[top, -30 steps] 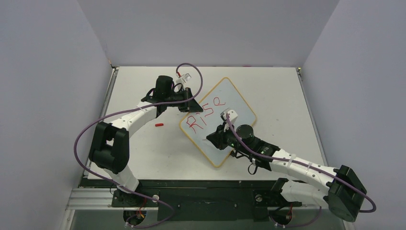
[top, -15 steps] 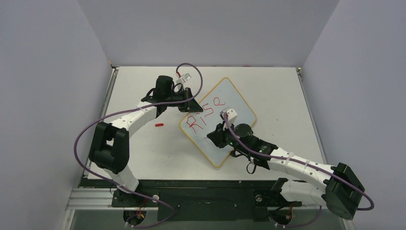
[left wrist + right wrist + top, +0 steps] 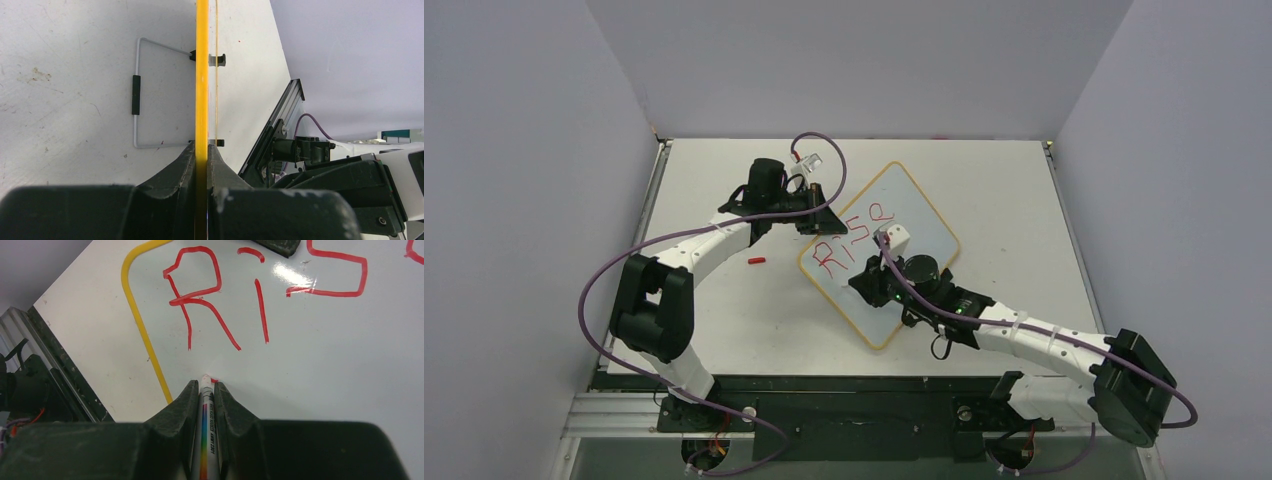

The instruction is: Write a sentence on the whiteboard

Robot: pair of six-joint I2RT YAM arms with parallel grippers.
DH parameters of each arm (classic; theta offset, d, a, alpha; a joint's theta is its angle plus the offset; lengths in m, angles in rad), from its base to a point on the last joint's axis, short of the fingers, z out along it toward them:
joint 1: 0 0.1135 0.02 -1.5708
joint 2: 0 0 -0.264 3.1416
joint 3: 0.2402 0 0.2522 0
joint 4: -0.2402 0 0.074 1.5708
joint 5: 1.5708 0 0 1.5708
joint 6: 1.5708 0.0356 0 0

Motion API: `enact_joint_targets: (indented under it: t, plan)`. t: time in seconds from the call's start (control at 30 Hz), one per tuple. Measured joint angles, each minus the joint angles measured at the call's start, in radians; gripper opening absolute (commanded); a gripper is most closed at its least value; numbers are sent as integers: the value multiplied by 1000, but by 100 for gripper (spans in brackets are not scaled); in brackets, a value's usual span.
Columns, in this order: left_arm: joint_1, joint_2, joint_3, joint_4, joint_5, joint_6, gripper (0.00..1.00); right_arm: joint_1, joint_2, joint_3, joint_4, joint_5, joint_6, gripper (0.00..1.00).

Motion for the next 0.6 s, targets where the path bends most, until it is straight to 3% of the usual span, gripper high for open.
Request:
enact_joint_targets:
  t: [0.6]
  plan:
    - [1,0,-3,5,0,-2,0,60,4,7,-16,13,-2,0]
